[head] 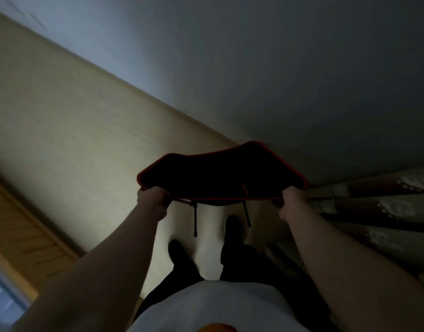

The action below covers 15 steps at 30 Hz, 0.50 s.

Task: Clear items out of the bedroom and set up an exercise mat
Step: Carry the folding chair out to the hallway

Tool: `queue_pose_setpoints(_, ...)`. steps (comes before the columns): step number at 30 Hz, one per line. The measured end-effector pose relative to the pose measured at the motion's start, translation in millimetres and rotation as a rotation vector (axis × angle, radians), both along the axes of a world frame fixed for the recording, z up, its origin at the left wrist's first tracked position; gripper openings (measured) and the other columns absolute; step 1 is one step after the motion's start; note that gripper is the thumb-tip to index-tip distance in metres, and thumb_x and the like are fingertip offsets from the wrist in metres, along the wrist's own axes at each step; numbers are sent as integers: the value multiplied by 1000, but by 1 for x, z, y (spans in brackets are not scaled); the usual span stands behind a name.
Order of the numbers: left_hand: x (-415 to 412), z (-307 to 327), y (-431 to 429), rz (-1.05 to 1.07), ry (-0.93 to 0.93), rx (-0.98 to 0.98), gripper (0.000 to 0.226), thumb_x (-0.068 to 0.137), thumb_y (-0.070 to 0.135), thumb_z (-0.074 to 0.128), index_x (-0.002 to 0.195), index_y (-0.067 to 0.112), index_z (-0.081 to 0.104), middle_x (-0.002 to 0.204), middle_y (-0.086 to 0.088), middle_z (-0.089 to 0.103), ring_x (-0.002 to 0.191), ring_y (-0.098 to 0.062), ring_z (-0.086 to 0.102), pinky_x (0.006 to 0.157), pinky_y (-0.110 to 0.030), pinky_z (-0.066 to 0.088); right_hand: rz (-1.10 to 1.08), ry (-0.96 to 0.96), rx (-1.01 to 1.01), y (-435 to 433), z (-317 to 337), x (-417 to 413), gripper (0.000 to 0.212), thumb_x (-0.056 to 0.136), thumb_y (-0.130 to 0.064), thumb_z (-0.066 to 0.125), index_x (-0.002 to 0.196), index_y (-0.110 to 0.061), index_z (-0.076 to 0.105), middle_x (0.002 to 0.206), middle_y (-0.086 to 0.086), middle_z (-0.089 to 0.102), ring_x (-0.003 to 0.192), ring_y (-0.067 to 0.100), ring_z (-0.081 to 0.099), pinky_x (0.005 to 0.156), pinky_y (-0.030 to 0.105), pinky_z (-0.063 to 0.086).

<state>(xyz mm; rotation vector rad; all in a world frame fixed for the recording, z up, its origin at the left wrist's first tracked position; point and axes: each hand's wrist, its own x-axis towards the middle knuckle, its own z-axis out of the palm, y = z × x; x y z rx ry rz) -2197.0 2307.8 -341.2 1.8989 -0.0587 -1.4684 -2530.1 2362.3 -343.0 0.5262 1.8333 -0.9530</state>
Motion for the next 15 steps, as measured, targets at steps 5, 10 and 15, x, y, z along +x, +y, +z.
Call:
queue_pose_setpoints(5, 22, 25, 25, -96, 39, -102, 93, 49, -22, 52, 137, 8, 49, 128, -26, 57, 107, -46, 62, 75, -46, 60, 38, 115, -89, -5, 31, 30, 69, 95, 7, 39, 154, -28, 31, 146, 8, 46, 126, 30, 52, 100, 44, 50)
queue_pose_setpoints(10, 58, 63, 38, 3, 53, -215, 86, 62, -21, 52, 140, 12, 45, 128, -21, 57, 107, -43, 63, 76, -44, 60, -7, 234, -230, -11, 60, 76, 80, 82, 15, 37, 152, -24, 35, 143, 8, 50, 121, 28, 55, 103, 43, 49)
queue_pose_setpoints(15, 104, 106, 51, 180, 57, -331, 69, 68, -18, 49, 132, 9, 49, 123, -18, 60, 103, -33, 63, 72, -38, 58, 14, 271, -362, -17, 100, 138, 85, 70, 12, 46, 147, -25, 43, 131, 7, 57, 115, 29, 59, 98, 48, 53)
